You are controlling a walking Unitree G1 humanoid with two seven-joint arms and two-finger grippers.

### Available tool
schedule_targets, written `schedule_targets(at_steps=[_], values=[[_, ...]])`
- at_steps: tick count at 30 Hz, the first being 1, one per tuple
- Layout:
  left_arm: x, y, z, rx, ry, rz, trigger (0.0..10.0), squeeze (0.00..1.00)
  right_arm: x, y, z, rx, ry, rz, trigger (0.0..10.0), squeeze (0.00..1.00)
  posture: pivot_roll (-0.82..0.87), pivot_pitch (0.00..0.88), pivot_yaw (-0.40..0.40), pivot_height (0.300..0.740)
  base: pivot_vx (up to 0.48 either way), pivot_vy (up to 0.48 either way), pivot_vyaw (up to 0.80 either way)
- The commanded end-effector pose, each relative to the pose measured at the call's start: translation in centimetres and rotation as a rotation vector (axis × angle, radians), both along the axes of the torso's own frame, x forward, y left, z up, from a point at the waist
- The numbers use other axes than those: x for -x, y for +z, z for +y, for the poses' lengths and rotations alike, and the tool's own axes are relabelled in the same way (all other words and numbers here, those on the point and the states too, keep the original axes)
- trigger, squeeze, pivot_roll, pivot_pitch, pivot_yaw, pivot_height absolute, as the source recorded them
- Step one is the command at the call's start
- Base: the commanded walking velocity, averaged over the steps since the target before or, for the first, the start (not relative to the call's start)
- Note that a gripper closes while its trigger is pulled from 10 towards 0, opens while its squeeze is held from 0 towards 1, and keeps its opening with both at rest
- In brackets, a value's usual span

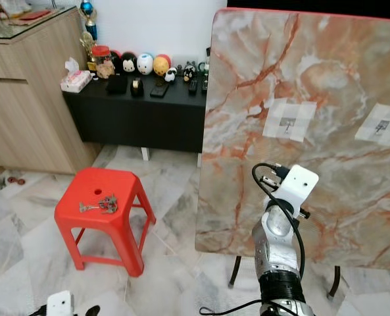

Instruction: Hang keys on a hook

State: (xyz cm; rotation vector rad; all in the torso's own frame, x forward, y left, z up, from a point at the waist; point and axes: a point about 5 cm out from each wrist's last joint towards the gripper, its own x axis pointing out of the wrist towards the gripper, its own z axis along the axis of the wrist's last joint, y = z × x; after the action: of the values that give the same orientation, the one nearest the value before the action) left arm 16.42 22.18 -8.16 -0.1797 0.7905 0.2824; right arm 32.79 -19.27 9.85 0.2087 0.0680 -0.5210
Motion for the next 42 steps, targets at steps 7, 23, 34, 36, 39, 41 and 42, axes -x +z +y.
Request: schedule_targets(at_steps=[7,23,34,36,39,41,42], values=[[0.5,0.1,1.5,-0.015,0.005,0.008,10.0,0.0,-0.4,0.5,0.1,-0.018,-0.009,-0.02,10.0,0.0,0.17,0.0,-0.059,0.74,0.295,0.0,0.0],[1.1,0.0,1.7,-0.016,0.007,0.016,10.0,0.0,0.4,-0.2,0.2,-0.044,-0.033,0.004,10.0,0.0,0.17,0.0,-0.062,0.74,0.053,0.0,0.0],[2.1,0.2,3.6,-0.025,0.017,0.008,10.0,0.0,1.8,0.3,-2.2,0.084,-0.174,0.013,10.0,0.0,0.17,0.0,-0.063,0.74,0.0,0.0,0.0],[2.2,0.2,3.7,-0.026,0.017,0.009,10.0,0.0,1.8,0.7,-2.6,0.146,-0.183,0.011,10.0,0.0,0.17,0.0,-0.063,0.74,0.0,0.0,0.0],[2.5,0.4,4.3,-0.028,0.019,0.001,10.0,0.0,1.7,1.8,-3.4,0.237,-0.22,-0.001,10.0,0.0,0.17,0.0,-0.064,0.74,0.0,0.0,0.0],[2.2,0.4,4.0,-0.027,0.015,-0.005,10.0,0.0,1.6,1.8,-3.5,0.247,-0.221,0.014,10.0,0.0,0.17,0.0,-0.063,0.74,0.0,0.0,0.0],[1.8,0.3,3.1,-0.024,0.004,-0.015,10.0,0.0,1.6,1.8,-3.6,0.266,-0.224,0.02,10.0,0.0,0.17,0.0,-0.064,0.74,0.0,0.0,0.0]])
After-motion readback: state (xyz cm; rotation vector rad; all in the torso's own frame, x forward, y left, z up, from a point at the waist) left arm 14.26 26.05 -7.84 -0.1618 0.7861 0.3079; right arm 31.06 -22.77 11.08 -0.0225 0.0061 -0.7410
